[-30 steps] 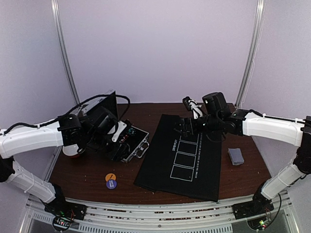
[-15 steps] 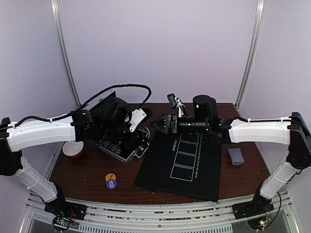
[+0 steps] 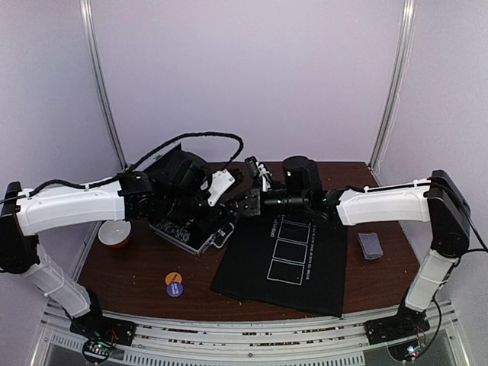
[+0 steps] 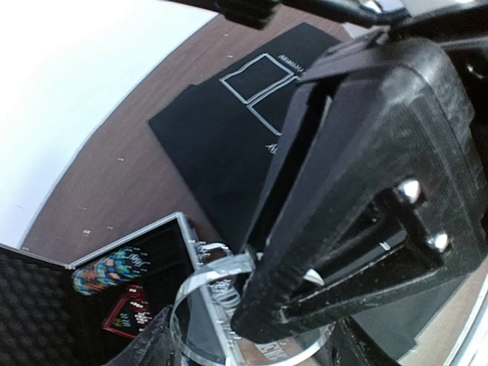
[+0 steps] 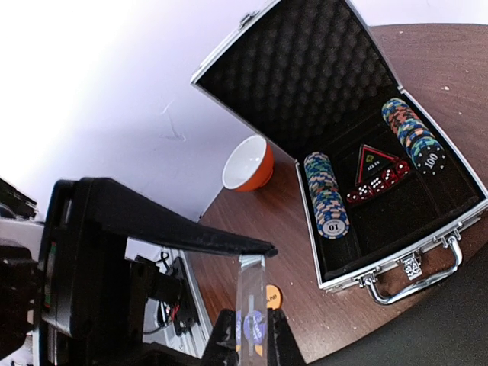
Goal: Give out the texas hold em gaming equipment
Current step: Pass from the left arm to the right, then place the dealer button in the dealer area.
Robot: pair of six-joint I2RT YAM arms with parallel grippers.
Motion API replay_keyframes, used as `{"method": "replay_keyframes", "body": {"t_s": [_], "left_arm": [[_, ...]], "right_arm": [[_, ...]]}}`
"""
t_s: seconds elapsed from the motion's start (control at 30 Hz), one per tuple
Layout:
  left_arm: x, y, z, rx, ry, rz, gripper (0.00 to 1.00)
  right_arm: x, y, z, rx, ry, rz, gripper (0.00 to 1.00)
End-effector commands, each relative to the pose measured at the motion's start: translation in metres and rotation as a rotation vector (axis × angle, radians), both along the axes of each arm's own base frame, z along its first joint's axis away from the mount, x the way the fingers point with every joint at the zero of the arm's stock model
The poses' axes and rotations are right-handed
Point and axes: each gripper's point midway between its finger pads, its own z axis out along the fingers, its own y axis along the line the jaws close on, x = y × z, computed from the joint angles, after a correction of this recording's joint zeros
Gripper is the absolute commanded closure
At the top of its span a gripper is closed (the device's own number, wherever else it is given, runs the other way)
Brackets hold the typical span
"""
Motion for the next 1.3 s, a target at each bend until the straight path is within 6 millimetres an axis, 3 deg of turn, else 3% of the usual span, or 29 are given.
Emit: {"method": "replay_keyframes", "body": {"t_s": [0.0, 0.03, 0.1, 0.13, 0.2, 0.37, 0.6, 0.87, 0.97, 1.07, 1.17, 1.27], "left_arm": [[0.012, -0.007, 0.028, -0.042, -0.065, 0.016, 0.59], [0.011, -0.007, 0.027, -0.041, -0.056, 0.020, 0.55], [0.010, -0.006, 0.021, -0.035, -0.029, 0.033, 0.30], [0.009, -0.005, 0.017, -0.026, -0.010, 0.039, 0.17], [0.006, -0.001, 0.007, -0.001, 0.028, 0.057, 0.03], [0.001, 0.020, -0.025, 0.056, 0.126, 0.139, 0.02], [-0.021, 0.060, -0.081, 0.125, 0.325, 0.266, 0.02], [-0.060, 0.105, -0.134, 0.151, 0.524, 0.360, 0.02], [-0.065, 0.111, -0.142, 0.154, 0.544, 0.365, 0.02], [-0.067, 0.117, -0.145, 0.157, 0.552, 0.372, 0.02], [-0.068, 0.126, -0.149, 0.158, 0.563, 0.395, 0.02], [-0.070, 0.133, -0.155, 0.155, 0.586, 0.419, 0.02]], "right_arm": [[0.002, 0.005, 0.006, -0.009, -0.034, 0.010, 1.00], [0.003, 0.002, 0.007, -0.014, -0.039, 0.005, 1.00], [0.012, -0.009, 0.007, -0.042, -0.052, -0.038, 1.00], [0.021, -0.017, 0.003, -0.067, -0.048, -0.071, 1.00], [0.045, -0.041, -0.010, -0.115, -0.028, -0.151, 1.00], [0.095, -0.078, -0.071, -0.183, 0.109, -0.250, 1.00], [0.126, -0.065, -0.130, -0.240, 0.214, -0.226, 1.00], [0.138, -0.062, -0.165, -0.258, 0.263, -0.252, 1.00], [0.138, -0.058, -0.171, -0.231, 0.300, -0.237, 1.00], [0.134, -0.045, -0.165, -0.171, 0.335, -0.181, 1.00], [0.138, -0.051, -0.170, -0.189, 0.337, -0.221, 1.00], [0.143, -0.061, -0.177, -0.235, 0.344, -0.271, 0.89]]}}
